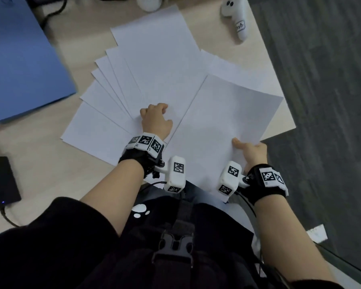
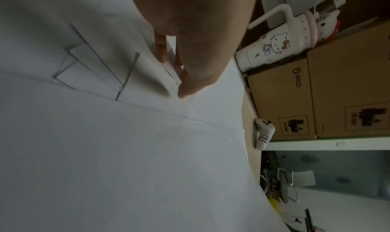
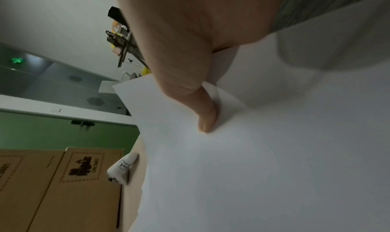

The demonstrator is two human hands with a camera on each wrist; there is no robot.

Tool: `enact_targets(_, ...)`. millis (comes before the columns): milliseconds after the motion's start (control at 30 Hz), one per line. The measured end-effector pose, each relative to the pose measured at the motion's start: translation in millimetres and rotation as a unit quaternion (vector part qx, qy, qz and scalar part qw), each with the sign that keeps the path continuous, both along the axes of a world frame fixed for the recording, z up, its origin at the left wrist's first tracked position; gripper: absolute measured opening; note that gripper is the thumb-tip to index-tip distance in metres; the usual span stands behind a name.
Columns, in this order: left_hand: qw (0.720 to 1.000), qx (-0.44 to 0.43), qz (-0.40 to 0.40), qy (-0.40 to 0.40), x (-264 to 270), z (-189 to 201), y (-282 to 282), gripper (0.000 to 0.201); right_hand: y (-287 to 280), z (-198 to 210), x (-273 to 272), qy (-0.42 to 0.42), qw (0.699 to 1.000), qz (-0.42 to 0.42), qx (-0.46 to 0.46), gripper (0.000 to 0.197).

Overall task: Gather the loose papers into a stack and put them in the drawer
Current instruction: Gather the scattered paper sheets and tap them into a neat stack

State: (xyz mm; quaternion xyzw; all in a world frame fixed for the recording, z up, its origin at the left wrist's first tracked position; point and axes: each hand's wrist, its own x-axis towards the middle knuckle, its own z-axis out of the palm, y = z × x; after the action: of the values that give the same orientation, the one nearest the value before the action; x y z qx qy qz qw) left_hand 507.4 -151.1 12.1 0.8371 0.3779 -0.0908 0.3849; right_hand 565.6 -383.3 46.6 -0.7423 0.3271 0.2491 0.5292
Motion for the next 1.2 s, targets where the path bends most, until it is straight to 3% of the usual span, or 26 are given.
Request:
enact_targets(233,1.0,-0.016,-0.002,0.01,6.8,5.0,-13.9,0.041,-8.8,-5.7,-3.5,-0.047,0.997,-0.063,-0.016,0.021)
enact_targets(367,0.985,0.073,0.143,0.059,10.4,10.5,-6.0,0.061,-9.7,-3.8,4.8,-0.075,0.996,-0.036,-0.031,0.014)
enact_targets(467,0.968,0.055,0.223,0.097,11.9,9.4,6.6,0.083,-11.0,-6.6,13.8,-0.07,0.996,-0.027,-0.045,0.018)
enact_targets(567,0.953,0.026,0.289,0.089,19.3,10.0,14.7,0.091,-10.4,-7.4,21.7,-0.055,0.997,-0.026,-0.048,0.019)
enact_targets(767,0.93,-0.021,0.364,0.055,26.7,8.6,27.5,0.083,-3.1,-7.4,31.4,-0.068,0.997,-0.001,-0.046,0.021)
enact_targets(900,0.901,-0.127,0.409,-0.064,27.3,5.7,28.1,0.072,0.2,-10.5,36.9,-0.062,0.995,0.03,-0.071,0.015)
enact_targets(967,0.908,-0.138,0.387,-0.083,27.9,7.4,24.3,0.073,1.7,-11.5,38.7,-0.065,0.994,0.043,-0.079,0.018)
enact_targets(1067,0.925,-0.113,0.349,-0.095,31.9,10.7,20.3,0.044,3.3,-11.4,40.1,-0.064,0.994,0.046,-0.073,0.018)
enact_targets(1200,0.927,-0.095,0.335,-0.142,28.3,16.7,21.7,0.029,3.8,-10.1,41.2,-0.064,0.995,0.042,-0.068,0.018)
